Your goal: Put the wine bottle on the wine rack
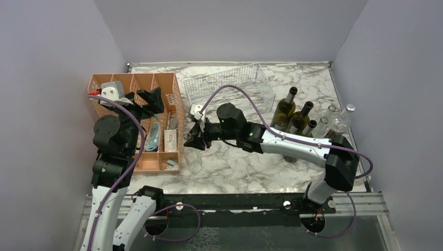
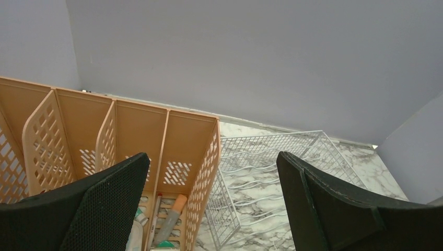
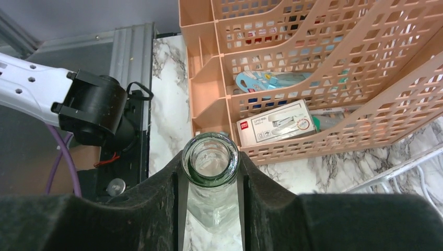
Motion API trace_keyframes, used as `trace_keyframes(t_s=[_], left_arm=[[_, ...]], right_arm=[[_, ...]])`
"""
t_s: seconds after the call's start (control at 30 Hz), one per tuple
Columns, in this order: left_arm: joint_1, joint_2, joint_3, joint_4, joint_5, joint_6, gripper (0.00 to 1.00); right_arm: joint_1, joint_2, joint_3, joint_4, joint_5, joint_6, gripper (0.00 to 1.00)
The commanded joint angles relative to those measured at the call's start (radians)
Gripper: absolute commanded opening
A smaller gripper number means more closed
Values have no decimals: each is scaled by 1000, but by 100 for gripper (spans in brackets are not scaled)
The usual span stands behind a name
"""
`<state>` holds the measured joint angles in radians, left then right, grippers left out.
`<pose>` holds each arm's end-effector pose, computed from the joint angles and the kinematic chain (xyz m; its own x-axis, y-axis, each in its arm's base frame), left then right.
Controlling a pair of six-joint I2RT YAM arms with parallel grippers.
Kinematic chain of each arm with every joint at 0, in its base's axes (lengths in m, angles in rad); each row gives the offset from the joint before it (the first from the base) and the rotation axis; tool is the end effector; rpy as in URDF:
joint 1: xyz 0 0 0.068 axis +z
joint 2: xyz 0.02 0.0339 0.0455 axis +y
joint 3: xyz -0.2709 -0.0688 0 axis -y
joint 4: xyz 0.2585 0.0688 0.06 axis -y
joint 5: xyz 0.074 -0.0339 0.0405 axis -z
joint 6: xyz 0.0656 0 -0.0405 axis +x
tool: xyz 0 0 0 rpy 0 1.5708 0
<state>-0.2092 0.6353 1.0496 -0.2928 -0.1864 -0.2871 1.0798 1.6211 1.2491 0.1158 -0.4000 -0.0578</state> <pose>0.1511 -0.0196 0.4500 0.1069 -0.3072 -0.9456 0.0567 0.9514 -0.3026 0.1785 0.3880 0.3119 -0.0621 -0.2290 -0.9714 -0.9951 0.0890 0.0426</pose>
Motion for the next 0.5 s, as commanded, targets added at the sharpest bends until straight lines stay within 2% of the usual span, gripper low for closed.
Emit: trace_keyframes(t_s=[0.0,0.13,0.27,0.4,0.47], left_arm=[[6,18,-3,-7,68,20,99],[5,38,-14,7,125,49,99],[6,56,-33,26,244,115,99],[6,50,-105,88,390,200,99],[5,53,-155,144,437,186,99]], right_arm=[[8,-46,-37,93,8,-30,23],[7,-107,-84,139,68,-33,9],[7,-189,-117,146,181,-34,2],[8,-303,-168,132,334,-8,1],[6,-356,-197,114,413,15,1]])
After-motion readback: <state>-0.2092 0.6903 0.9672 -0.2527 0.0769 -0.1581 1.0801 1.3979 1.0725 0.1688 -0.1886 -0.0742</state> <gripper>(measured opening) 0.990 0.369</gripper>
